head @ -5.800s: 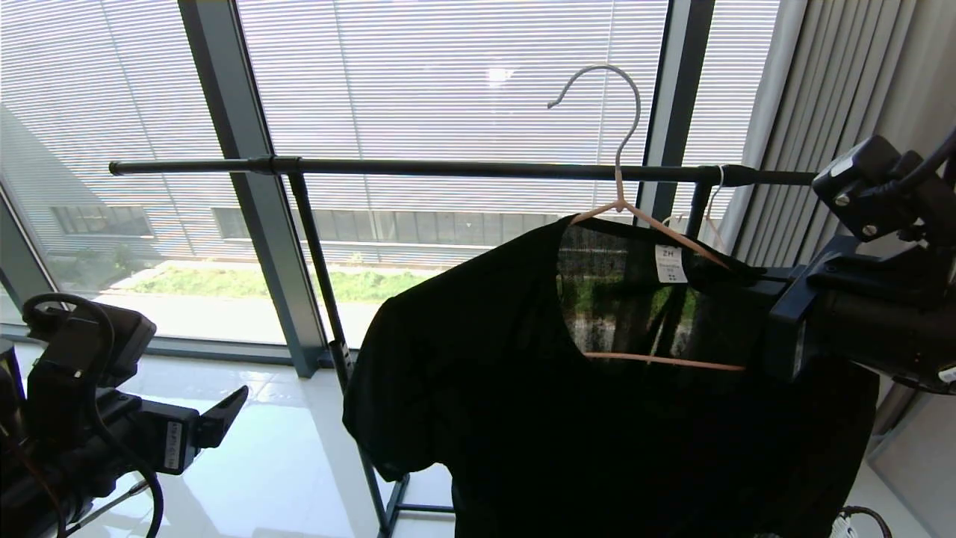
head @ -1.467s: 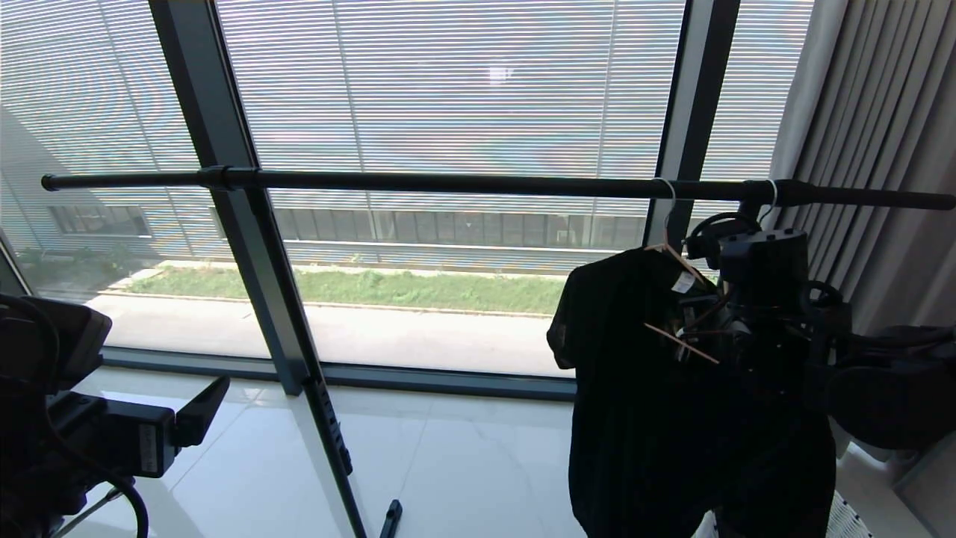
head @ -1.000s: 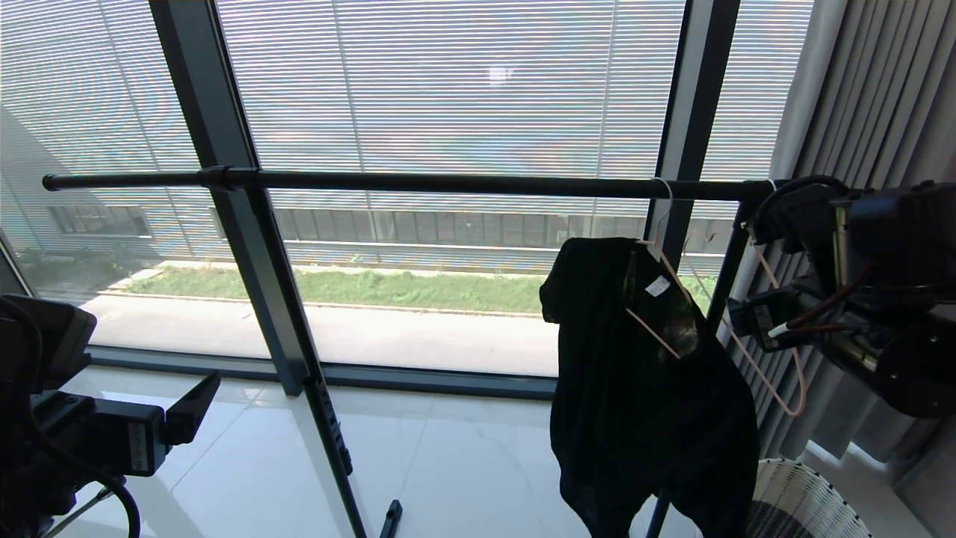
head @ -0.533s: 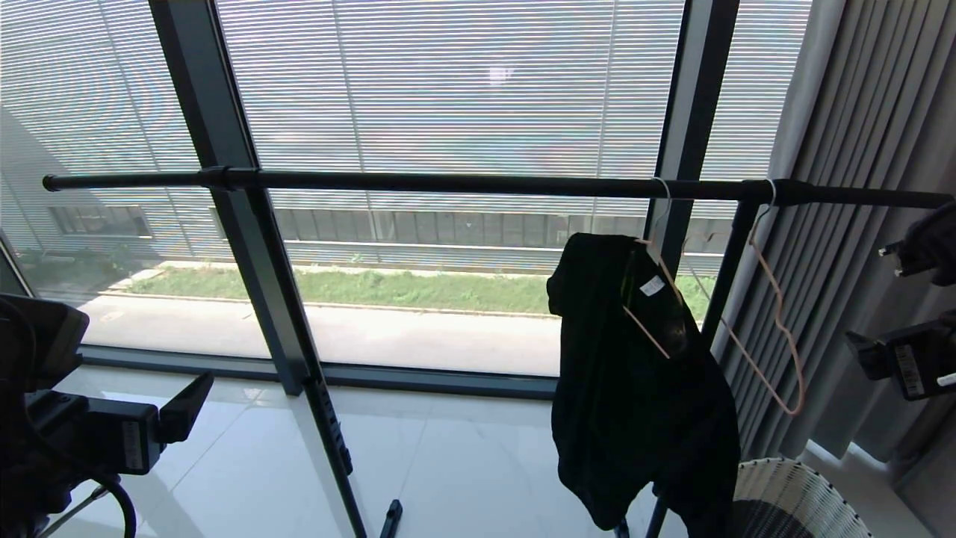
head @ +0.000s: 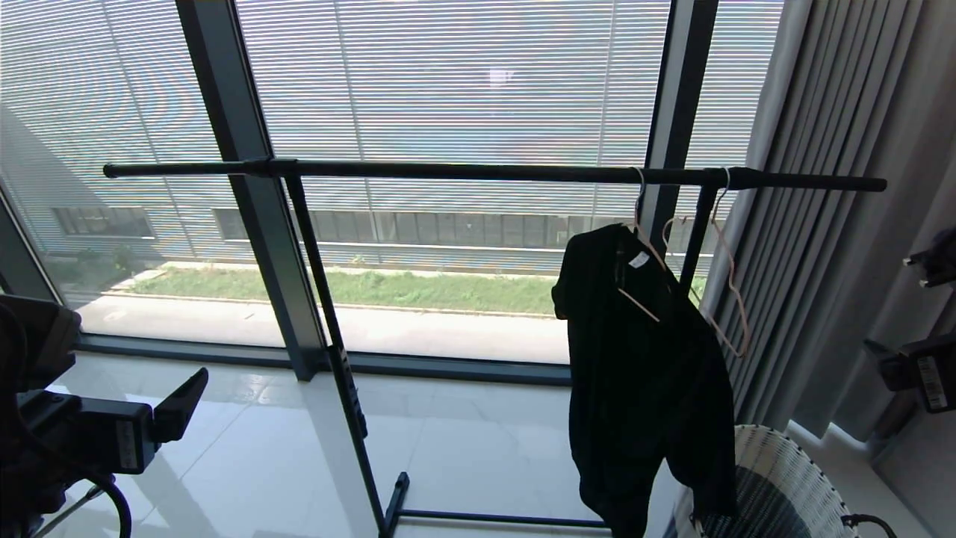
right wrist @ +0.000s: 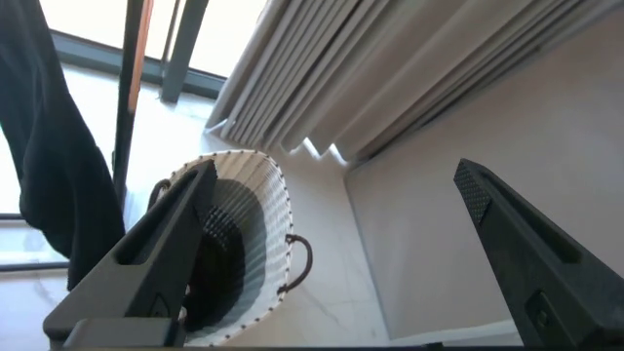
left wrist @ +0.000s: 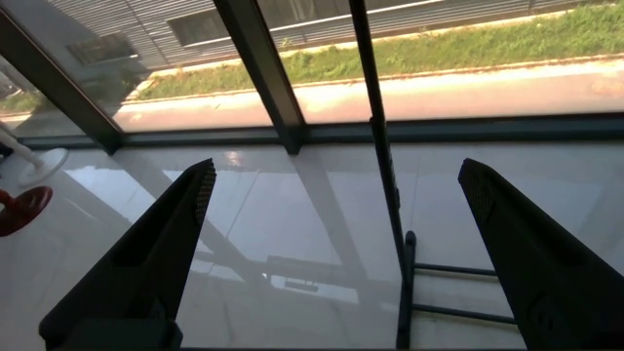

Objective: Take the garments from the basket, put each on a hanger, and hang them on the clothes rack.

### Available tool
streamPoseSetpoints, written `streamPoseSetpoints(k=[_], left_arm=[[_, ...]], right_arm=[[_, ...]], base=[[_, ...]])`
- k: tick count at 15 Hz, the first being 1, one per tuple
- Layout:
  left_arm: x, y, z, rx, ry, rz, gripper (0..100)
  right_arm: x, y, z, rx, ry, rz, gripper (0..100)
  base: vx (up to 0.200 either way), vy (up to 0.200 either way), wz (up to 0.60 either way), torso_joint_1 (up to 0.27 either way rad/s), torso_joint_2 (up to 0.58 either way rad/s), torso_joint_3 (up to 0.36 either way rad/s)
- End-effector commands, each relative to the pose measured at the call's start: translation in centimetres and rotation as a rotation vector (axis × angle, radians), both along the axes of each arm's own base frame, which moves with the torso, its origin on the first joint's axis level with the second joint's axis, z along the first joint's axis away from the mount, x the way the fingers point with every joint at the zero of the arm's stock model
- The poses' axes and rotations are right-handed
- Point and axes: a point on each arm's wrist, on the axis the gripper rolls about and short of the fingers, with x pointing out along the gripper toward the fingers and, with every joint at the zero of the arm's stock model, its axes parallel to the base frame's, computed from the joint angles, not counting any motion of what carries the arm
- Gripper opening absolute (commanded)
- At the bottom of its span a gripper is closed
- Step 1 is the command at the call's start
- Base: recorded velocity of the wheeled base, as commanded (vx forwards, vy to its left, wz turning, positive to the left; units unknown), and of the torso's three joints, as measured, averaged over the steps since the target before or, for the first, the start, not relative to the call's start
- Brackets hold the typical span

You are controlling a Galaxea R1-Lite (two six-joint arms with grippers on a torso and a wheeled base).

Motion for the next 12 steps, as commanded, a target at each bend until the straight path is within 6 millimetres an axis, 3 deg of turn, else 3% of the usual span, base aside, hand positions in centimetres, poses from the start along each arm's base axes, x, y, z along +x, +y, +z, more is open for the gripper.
streamPoseSetpoints(k=[1,7,12], left_arm=[[0.0,0.0,0.0,-0.001,0.0,0.0,100],[0.0,0.0,0.0,-0.002,-0.001,0.0,100],[0.0,0.0,0.0,-0.001,0.0,0.001,100]], right_arm=[[0.0,0.0,0.0,0.0,0.0,0.0,100],[-1.4,-0.8,-1.0,-0.035,0.021,0.014,100],[-2.2,-1.2,-1.7,-0.041,0.029,0.013,100]], base=[[-0.2,0.0,0.0,0.007,0.0,0.007],[0.0,0.0,0.0,-0.002,0.01,0.005],[0.0,0.0,0.0,-0.183,0.42,0.231]])
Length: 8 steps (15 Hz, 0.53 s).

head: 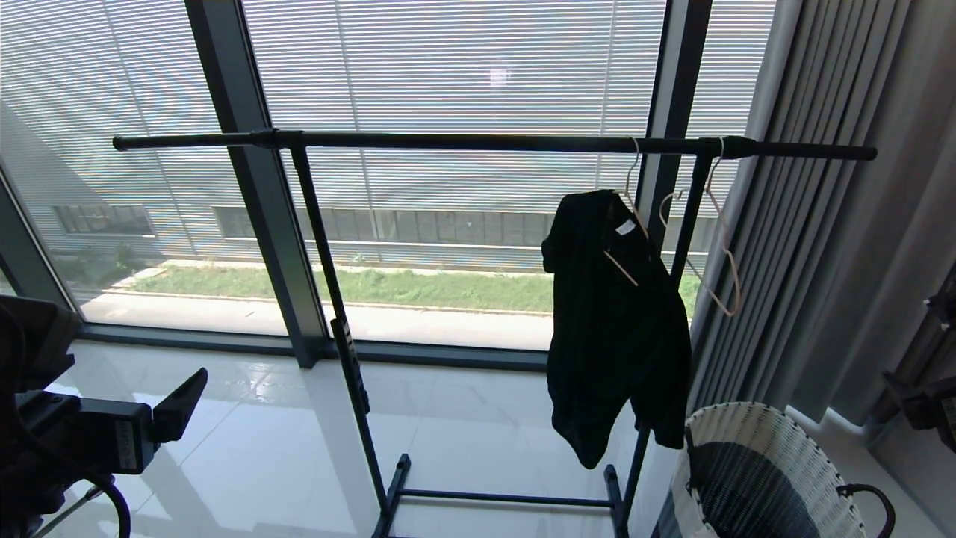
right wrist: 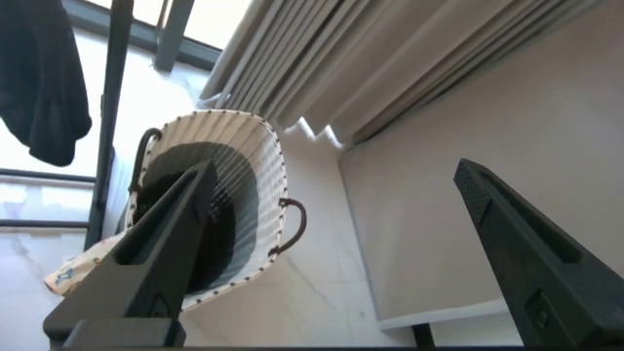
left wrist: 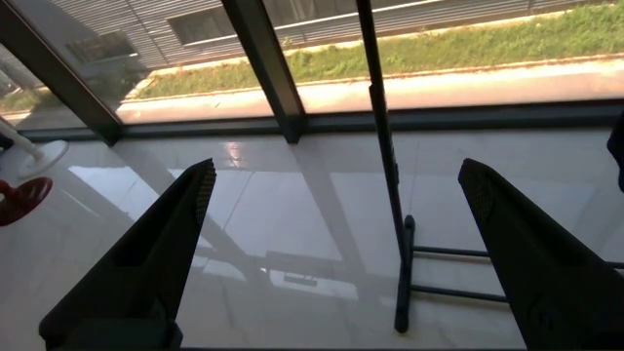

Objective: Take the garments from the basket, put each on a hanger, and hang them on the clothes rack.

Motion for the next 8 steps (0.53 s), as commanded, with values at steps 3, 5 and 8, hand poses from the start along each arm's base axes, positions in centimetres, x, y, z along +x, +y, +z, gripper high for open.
streamPoseSetpoints(k=[3,5,8], left_arm=[[-0.1,0.1,-0.4,0.005,0.016,0.009,100],[-0.2,0.2,-0.3,0.004,0.009,0.009,100],[-0.3,0.2,-0.3,0.004,0.009,0.011,100]], right_arm=[[-0.8,-0.5,-0.8,-0.027,0.015,0.008,100],[-1.2,-0.7,-1.3,-0.041,0.03,0.012,100],[-1.3,-0.8,-2.2,-0.059,0.058,0.013,100]], base=[[0.0,0.0,0.0,-0.217,0.5,0.281],[0.0,0.0,0.0,-0.208,0.5,0.288],[0.0,0.0,0.0,-0.193,0.48,0.282]])
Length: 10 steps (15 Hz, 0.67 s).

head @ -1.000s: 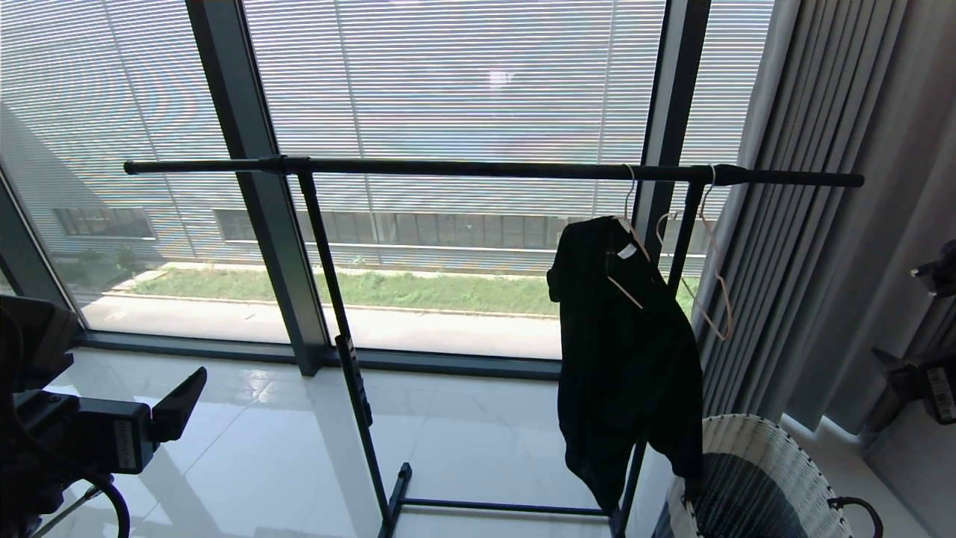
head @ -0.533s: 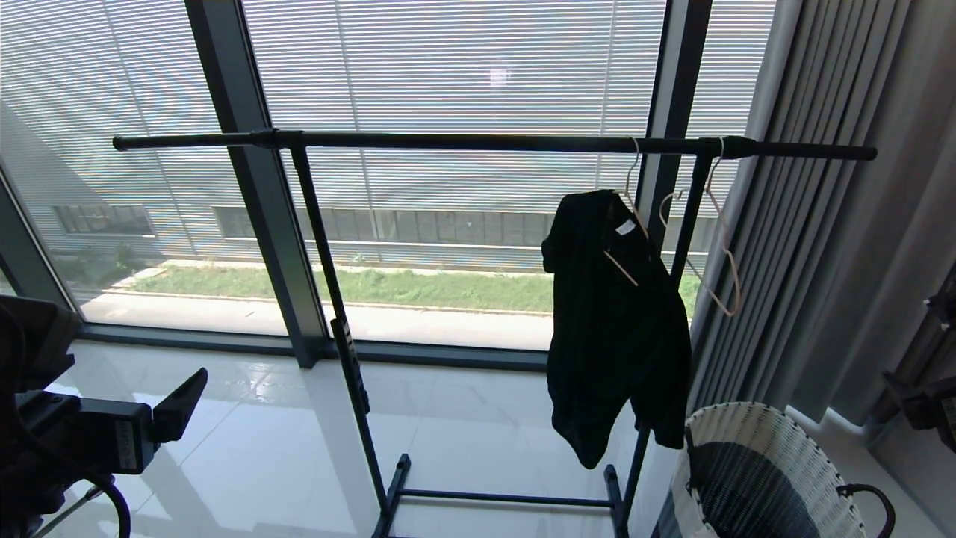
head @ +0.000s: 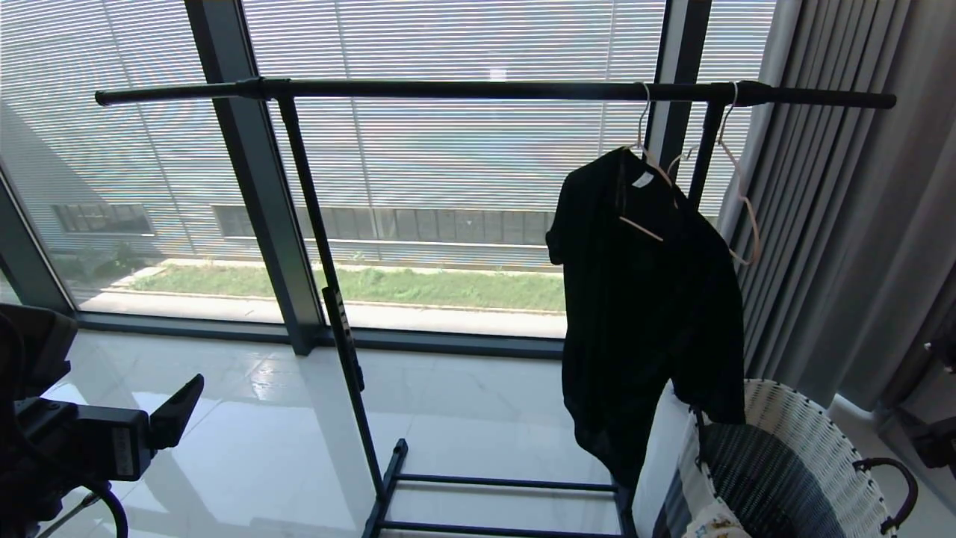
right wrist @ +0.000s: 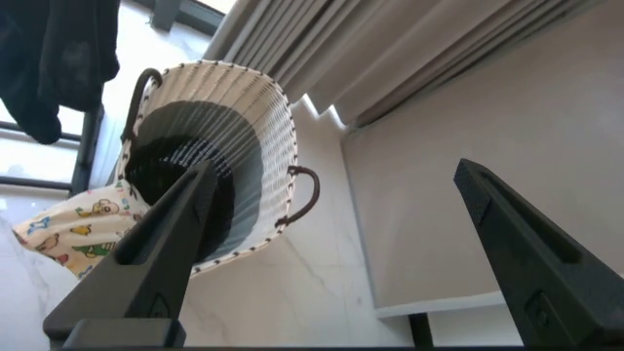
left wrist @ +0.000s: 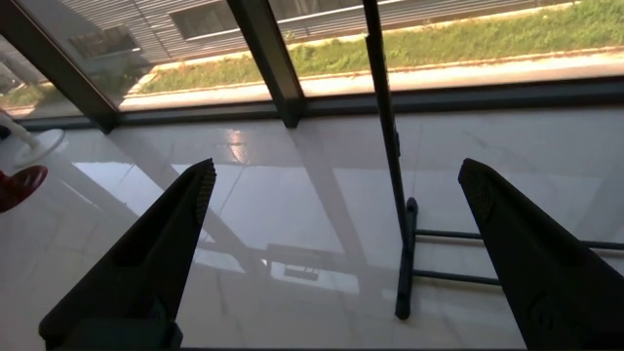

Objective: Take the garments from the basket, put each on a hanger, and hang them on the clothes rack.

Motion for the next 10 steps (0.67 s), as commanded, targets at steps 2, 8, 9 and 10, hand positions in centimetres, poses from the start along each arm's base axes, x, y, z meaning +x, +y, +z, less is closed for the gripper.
streamPoseSetpoints(k=[2,8,9,10], left_arm=[[0.0,0.0,0.0,0.0,-0.001,0.001,100],[0.0,0.0,-0.1,0.001,0.003,0.001,100],[0.0,0.0,-0.2,0.002,0.009,0.001,100],[-0.1,0.0,-0.5,0.003,0.017,-0.001,100]], right_arm=[[-0.2,-0.1,-0.8,-0.015,0.023,0.001,100],[-0.4,-0.2,-1.7,-0.02,0.052,0.013,100],[-0.5,-0.2,-2.1,-0.01,0.058,0.033,100],[-0.7,-0.3,-2.6,-0.003,0.069,0.054,100]], base=[[0.0,0.0,0.0,-0.19,0.47,0.29],[0.0,0.0,0.0,-0.165,0.46,0.296],[0.0,0.0,0.0,-0.129,0.44,0.305],[0.0,0.0,0.0,-0.085,0.29,0.203]])
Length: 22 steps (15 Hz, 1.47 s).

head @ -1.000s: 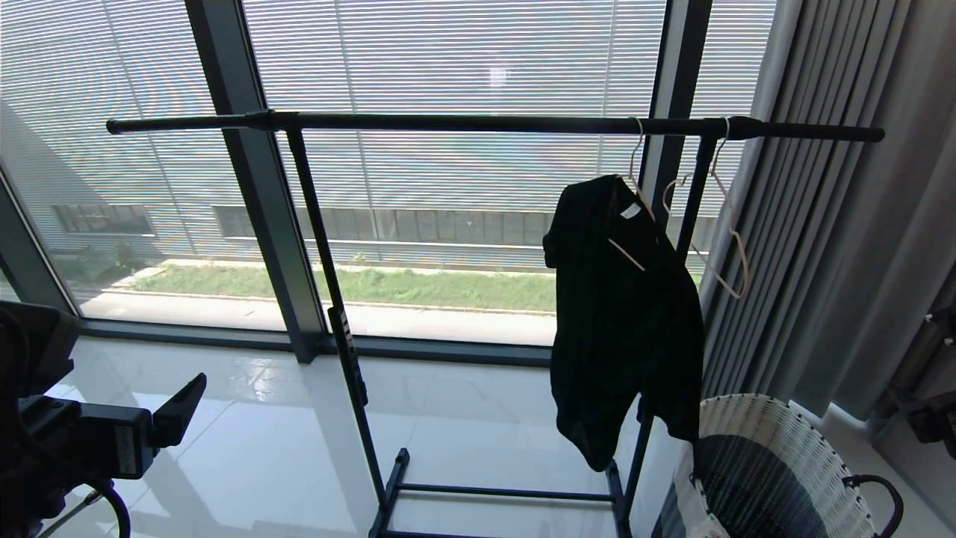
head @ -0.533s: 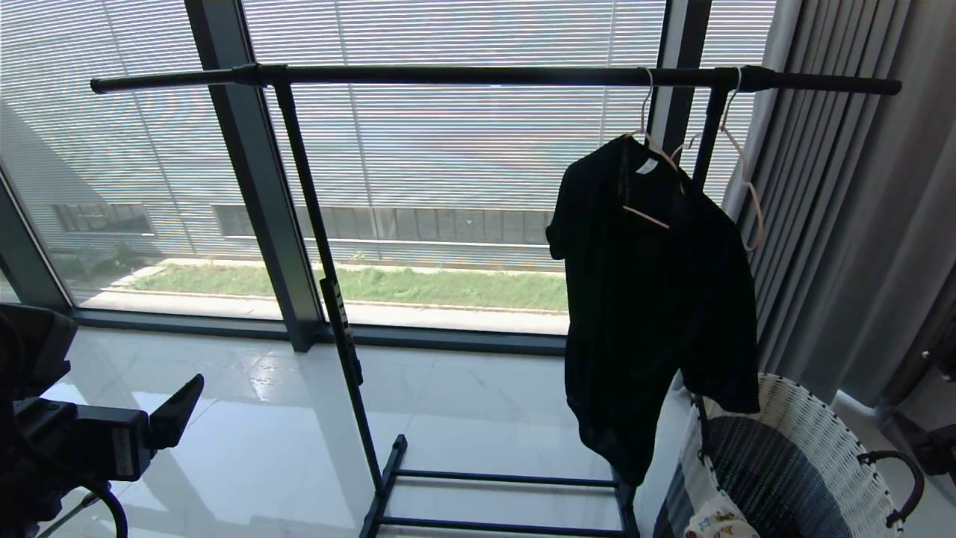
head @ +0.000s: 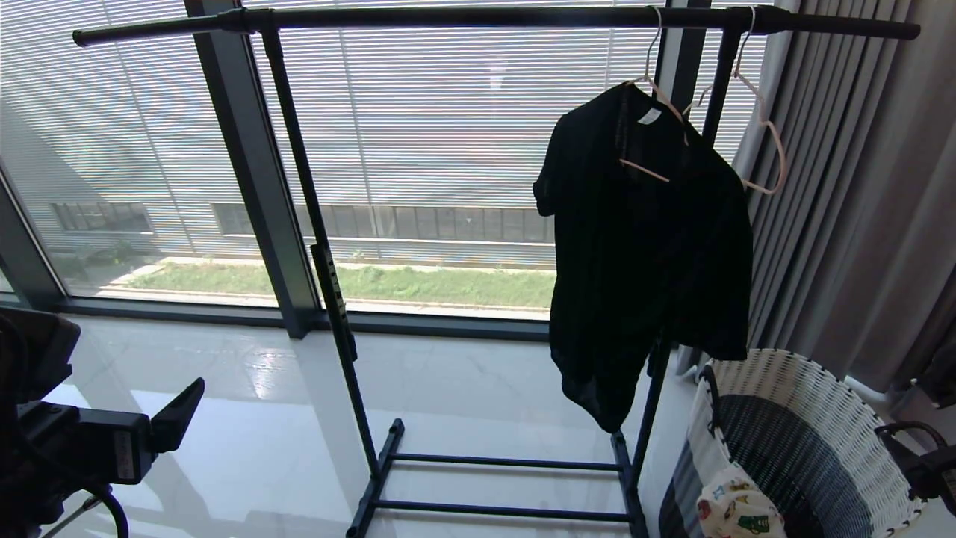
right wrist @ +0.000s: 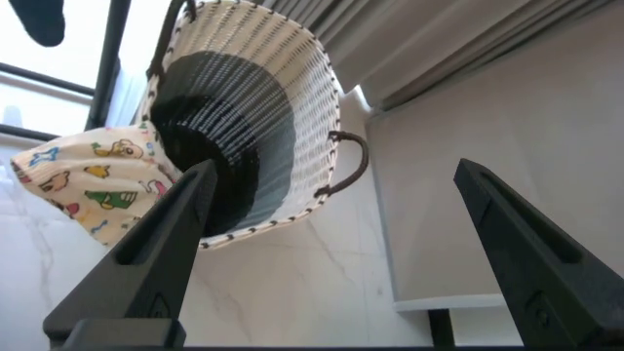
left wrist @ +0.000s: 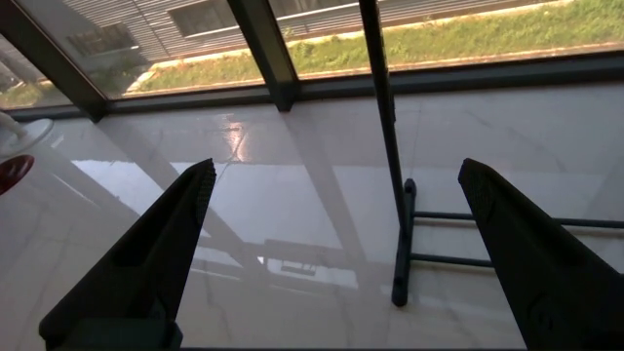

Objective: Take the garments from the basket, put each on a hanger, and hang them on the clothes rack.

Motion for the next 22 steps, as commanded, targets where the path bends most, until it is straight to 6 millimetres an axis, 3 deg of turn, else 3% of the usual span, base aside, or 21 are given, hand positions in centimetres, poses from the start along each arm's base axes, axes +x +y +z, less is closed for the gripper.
streamPoseSetpoints(k=[1,5,9,12,18,22], left_arm=[[-0.2,0.0,-0.4,0.001,0.012,-0.002,100],[-0.2,0.0,-0.5,-0.002,0.016,-0.007,100],[-0.2,0.0,-0.5,-0.003,0.013,-0.01,100],[-0.3,-0.1,-0.1,-0.007,-0.003,-0.019,100],[-1.2,-0.4,0.6,-0.046,-0.05,-0.189,100],[-1.1,-0.4,0.2,-0.044,-0.033,-0.187,100]], right_arm=[[-0.4,-0.2,-1.1,0.008,0.032,0.032,100],[-0.9,-0.1,-4.6,0.024,0.212,0.163,100],[0.6,1.0,-6.8,0.001,0.393,0.221,100],[1.7,1.7,-9.8,-0.042,0.56,0.205,100],[5.1,4.6,-15.5,-0.072,0.605,0.237,100],[6.0,5.1,-16.9,-0.079,0.62,0.236,100]], base=[[0.0,0.0,0.0,-0.051,0.17,0.119],[0.15,0.0,0.0,-0.01,0.05,0.045],[0.1,0.0,0.0,-0.004,0.0,0.006],[0.0,0.0,0.0,0.0,0.0,0.0],[0.0,0.0,0.0,0.0,0.0,0.0],[0.0,0.0,0.0,0.0,0.0,0.0]])
